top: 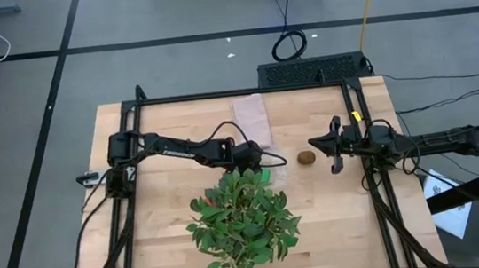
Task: Pick and placing Produce into tupperware
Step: Put the corn into the transparent bin, then put the kiwi into the transparent bin
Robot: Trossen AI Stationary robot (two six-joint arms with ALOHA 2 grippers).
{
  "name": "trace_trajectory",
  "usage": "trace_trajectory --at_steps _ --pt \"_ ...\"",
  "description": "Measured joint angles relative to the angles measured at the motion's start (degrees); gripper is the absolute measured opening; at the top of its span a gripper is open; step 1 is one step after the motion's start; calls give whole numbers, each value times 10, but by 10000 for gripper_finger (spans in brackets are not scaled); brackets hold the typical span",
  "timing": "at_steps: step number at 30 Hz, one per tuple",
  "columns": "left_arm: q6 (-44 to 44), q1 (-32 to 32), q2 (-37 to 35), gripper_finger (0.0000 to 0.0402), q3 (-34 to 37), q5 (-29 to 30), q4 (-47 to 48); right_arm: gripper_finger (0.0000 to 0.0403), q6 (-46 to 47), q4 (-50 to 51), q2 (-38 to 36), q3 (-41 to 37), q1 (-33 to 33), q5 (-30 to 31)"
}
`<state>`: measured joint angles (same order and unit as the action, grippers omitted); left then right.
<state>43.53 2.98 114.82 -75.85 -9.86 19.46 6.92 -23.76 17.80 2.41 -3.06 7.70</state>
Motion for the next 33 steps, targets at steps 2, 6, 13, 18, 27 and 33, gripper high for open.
trace_trajectory --at_steps 2,6,13,18,27,33 --pt "-2 0 2 308 -9 -10 -1 0 -1 0 0 0 0 0" --pt "-33 0 2 308 -29 -19 -6 0 -1 0 0 0 0 0" --pt "-36 0 2 308 -33 -28 -18 0 -1 0 0 0 0 0" --pt "-35 -3 1 308 -33 -34 -49 0 -1 0 0 0 0 0" --pt "-20 -11 -16 308 -34 30 -24 0 -1 1 0 0 0 0" --pt "-31 -6 -73 308 -34 64 6 0 -1 2 2 0 0 0"
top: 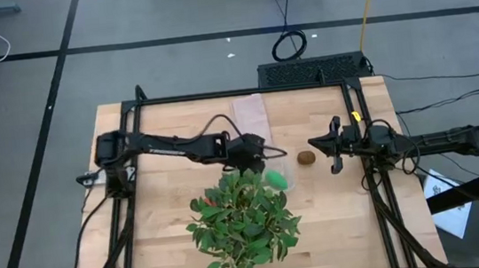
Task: Pick and placing Produce into tupperware
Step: Put the kiwi into the transparent bin
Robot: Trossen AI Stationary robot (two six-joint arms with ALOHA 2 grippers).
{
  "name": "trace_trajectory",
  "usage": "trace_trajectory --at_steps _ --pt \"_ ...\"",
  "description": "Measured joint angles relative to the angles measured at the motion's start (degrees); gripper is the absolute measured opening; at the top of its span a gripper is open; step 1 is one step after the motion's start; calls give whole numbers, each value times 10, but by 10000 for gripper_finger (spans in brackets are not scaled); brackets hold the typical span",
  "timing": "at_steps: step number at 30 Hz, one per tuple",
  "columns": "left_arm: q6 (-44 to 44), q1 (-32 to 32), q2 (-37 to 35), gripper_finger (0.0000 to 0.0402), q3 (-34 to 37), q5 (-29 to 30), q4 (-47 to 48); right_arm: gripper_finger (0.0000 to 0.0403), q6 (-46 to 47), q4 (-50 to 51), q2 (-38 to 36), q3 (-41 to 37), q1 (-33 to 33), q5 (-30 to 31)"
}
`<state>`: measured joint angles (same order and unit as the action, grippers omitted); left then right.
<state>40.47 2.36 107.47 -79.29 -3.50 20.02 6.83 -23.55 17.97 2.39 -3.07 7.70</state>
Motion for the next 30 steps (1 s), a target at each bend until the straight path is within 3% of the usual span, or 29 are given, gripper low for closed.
trace_trajectory --at_steps 10,15,20,26,28,30 --pt "-78 54 -78 308 0 81 132 0 6 -6 7 0 0 0" --pt "-109 82 -89 286 0 79 189 0 6 -7 8 0 0 0" --pt "-129 86 -92 201 0 80 208 0 15 -11 9 0 0 0" --pt "-137 77 -110 36 0 64 219 0 15 -10 9 0 0 0" --pt "-141 76 -126 12 8 53 218 0 15 -8 9 0 0 0" --pt "-143 70 -147 14 21 52 200 0 15 -4 8 0 0 0"
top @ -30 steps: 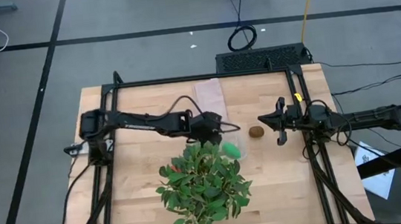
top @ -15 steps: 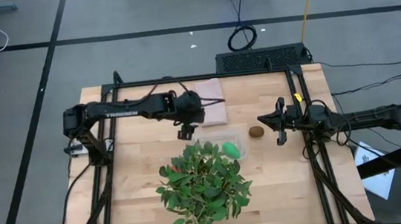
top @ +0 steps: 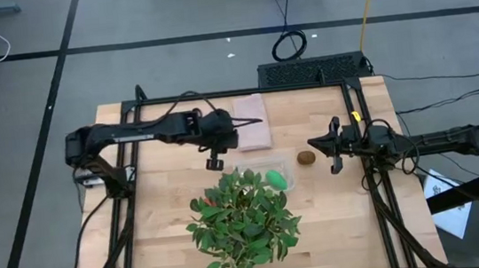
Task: Pick and placing Produce into tupperware
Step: Put the kiwi into the transparent bin
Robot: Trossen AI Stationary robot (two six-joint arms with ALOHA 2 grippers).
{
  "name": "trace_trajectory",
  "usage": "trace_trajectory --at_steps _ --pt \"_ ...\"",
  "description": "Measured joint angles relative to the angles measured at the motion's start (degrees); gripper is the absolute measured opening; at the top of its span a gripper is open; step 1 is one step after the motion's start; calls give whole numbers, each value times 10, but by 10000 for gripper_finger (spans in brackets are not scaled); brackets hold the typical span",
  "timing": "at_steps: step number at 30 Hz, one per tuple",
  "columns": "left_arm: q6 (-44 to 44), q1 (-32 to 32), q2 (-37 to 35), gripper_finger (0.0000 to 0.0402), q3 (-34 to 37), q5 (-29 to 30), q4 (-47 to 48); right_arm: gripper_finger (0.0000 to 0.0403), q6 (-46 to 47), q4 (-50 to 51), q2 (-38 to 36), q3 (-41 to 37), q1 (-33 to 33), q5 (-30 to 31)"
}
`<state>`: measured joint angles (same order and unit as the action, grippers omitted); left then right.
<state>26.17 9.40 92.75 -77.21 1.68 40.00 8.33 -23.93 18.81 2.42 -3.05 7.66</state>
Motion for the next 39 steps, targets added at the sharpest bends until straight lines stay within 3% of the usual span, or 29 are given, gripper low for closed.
trace_trajectory --at_steps 7,16,22,30,35,39 --pt "-40 -2 -134 4 113 22 -58 0 -2 -2 0 0 0 0" --pt "-147 -5 -343 2 320 43 -264 0 -2 -12 6 0 0 0" --pt "-178 -40 -428 1 416 43 -392 0 -1 -15 13 0 0 0" --pt "-172 -57 -491 1 448 80 -390 0 0 -15 15 0 0 0" --pt "-143 -58 -530 0 449 17 -372 0 0 -13 15 0 0 0" --pt "-171 -58 -567 0 449 13 -375 0 -1 -13 15 0 0 0"
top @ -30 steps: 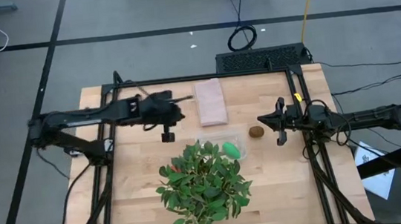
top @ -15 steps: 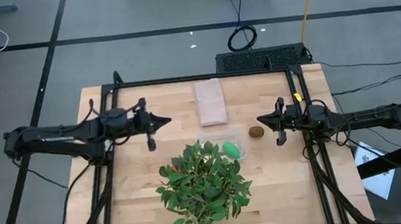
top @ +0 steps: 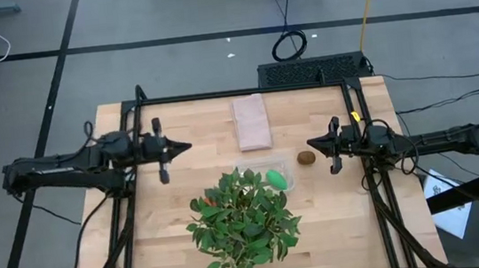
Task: Pick and placing Produce into tupperware
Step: Put the kiwi into the transparent bin
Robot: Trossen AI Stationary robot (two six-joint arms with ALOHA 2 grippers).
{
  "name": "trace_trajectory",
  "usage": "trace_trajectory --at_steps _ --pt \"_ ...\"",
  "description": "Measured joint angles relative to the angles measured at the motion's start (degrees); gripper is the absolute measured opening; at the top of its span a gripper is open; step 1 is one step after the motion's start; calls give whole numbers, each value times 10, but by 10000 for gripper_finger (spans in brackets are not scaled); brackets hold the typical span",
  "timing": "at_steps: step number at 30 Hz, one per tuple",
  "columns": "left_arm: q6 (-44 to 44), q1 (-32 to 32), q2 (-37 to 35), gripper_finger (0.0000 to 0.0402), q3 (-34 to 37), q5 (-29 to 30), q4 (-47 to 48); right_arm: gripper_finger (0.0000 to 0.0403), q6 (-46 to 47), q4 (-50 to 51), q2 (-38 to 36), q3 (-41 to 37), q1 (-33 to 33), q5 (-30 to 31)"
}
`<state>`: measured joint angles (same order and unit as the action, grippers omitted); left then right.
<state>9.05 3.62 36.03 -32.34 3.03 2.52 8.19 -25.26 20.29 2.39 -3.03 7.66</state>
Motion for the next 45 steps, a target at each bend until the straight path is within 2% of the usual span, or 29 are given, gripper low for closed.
trace_trajectory --at_steps 8,18,24,27,33,45 --pt "-16 -28 -17 0 11 11 -24 0 0 1 0 0 0 0" --pt "-6 -33 -60 0 171 15 -199 0 0 3 0 0 0 0" --pt "-13 -33 -68 0 225 1 -265 0 0 2 0 0 0 0" --pt "-30 -33 -68 0 243 1 -269 0 0 2 0 0 0 0" --pt "-56 -33 -68 1 278 43 -268 0 -10 2 2 0 0 0" --pt "-79 -33 -68 5 308 38 -297 0 -20 3 4 0 0 0"
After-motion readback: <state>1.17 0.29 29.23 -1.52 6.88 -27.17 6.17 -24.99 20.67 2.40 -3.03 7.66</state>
